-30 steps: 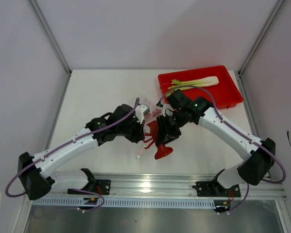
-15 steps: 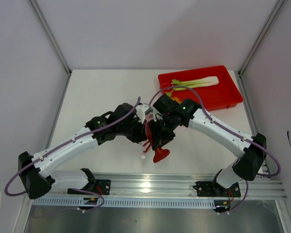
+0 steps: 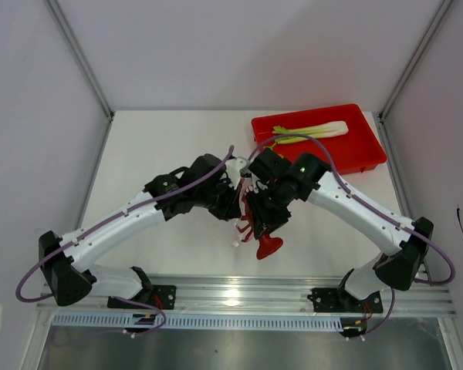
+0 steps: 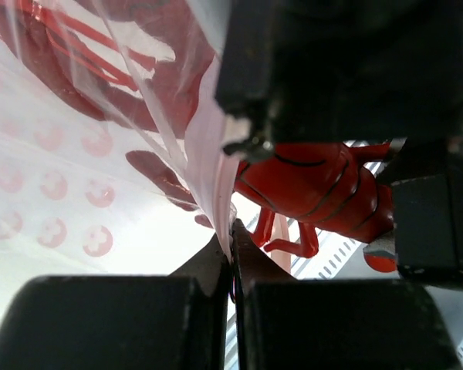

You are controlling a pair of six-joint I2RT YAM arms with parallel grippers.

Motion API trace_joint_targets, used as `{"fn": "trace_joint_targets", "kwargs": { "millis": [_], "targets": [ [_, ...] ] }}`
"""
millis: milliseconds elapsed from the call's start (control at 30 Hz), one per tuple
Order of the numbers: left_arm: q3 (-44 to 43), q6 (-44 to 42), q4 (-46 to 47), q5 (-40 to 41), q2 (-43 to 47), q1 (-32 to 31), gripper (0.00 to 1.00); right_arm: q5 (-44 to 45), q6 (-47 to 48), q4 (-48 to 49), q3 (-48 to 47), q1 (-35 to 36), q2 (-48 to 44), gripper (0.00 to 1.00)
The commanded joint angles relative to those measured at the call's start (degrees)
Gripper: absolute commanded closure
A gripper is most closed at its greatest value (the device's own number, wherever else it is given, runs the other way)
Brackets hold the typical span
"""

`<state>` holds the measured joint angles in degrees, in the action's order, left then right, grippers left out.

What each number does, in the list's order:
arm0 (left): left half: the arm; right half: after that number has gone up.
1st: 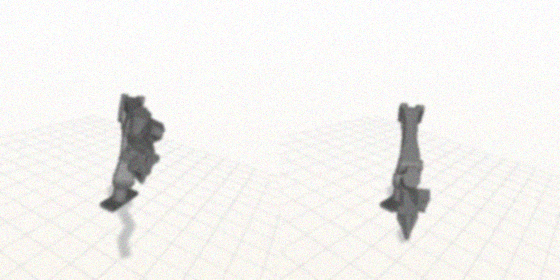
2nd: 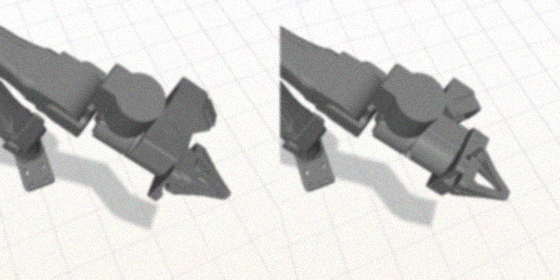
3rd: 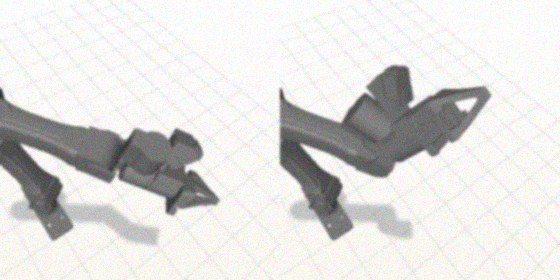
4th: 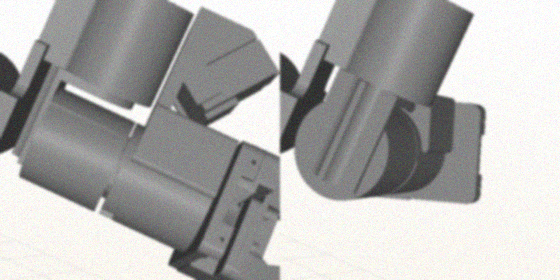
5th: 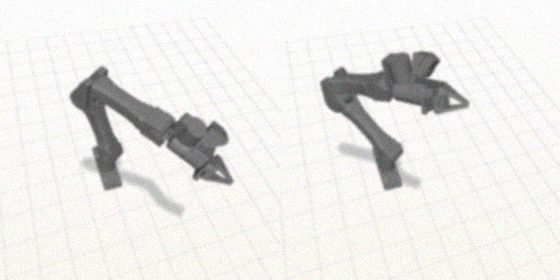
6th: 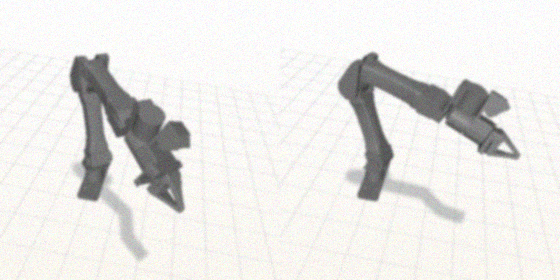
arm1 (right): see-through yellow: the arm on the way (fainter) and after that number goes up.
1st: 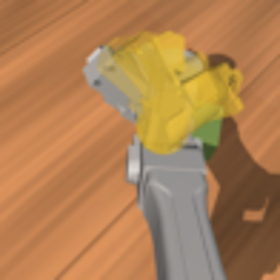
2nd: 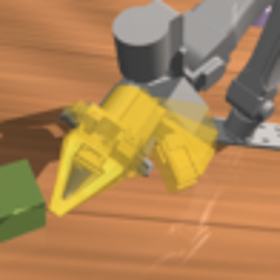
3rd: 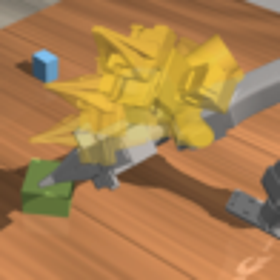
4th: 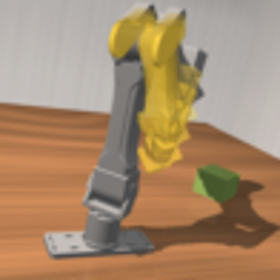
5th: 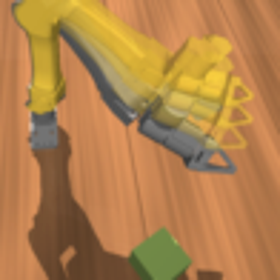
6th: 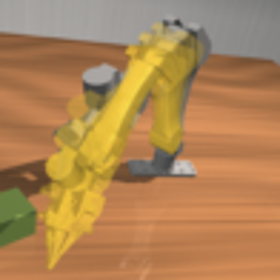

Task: Place the food in the zip-top bag and seal the zipper
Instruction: Place the fake lobster in the zipper food storage bag.

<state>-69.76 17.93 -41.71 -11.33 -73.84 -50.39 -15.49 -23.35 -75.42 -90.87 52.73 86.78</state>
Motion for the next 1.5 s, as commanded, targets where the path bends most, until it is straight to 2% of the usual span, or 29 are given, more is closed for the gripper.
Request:
{"fn": "trace_joint_targets", "kwargs": {
  "millis": [0, 100, 367, 433, 633, 900, 1000, 1233, 1467],
  "targets": [
    [-2.58, -2.37, -2.14, -0.45, -1.13, -0.23, 0.99, -0.25, 2.53, -0.43, -5.98, 1.50, -0.04, 0.99],
    [-2.67, -3.96, -1.71, 0.26, -2.00, -0.15, 0.99, 0.54, 1.47, 0.35, -7.92, 2.03, 1.45, 0.99],
    [-4.59, -5.54, -1.35, -4.56, -6.21, 2.39, 1.00, 3.62, -10.39, 8.35, -4.06, 2.29, 0.32, 1.00],
    [-7.32, -5.98, -2.23, -5.01, -7.19, 3.10, 0.99, 3.71, -11.45, 9.15, -3.88, 2.38, -0.21, 1.00],
    [-14.17, -9.13, -6.62, -7.21, -11.32, 5.91, 0.99, 1.86, -10.58, 7.05, -4.23, 4.22, 0.32, 1.00],
    [-10.93, -10.38, -6.10, -9.06, -8.69, 6.89, 0.99, 2.48, -5.57, 4.41, -2.73, 5.36, -1.27, 1.00],
    [-9.26, -9.85, -5.40, -7.13, -8.25, 7.06, 0.99, 3.09, -5.65, 2.73, -4.75, 5.45, -1.53, 1.00],
    [-11.01, -7.12, -4.69, -5.45, -10.88, 9.34, 0.99, -2.97, -7.84, 6.68, -0.81, 5.28, -5.83, 1.00],
    [-15.23, -8.52, -6.71, -5.45, -14.48, 10.92, 0.99, -3.76, -3.72, 5.20, -0.89, 5.10, -6.98, 1.00]
  ]
}}
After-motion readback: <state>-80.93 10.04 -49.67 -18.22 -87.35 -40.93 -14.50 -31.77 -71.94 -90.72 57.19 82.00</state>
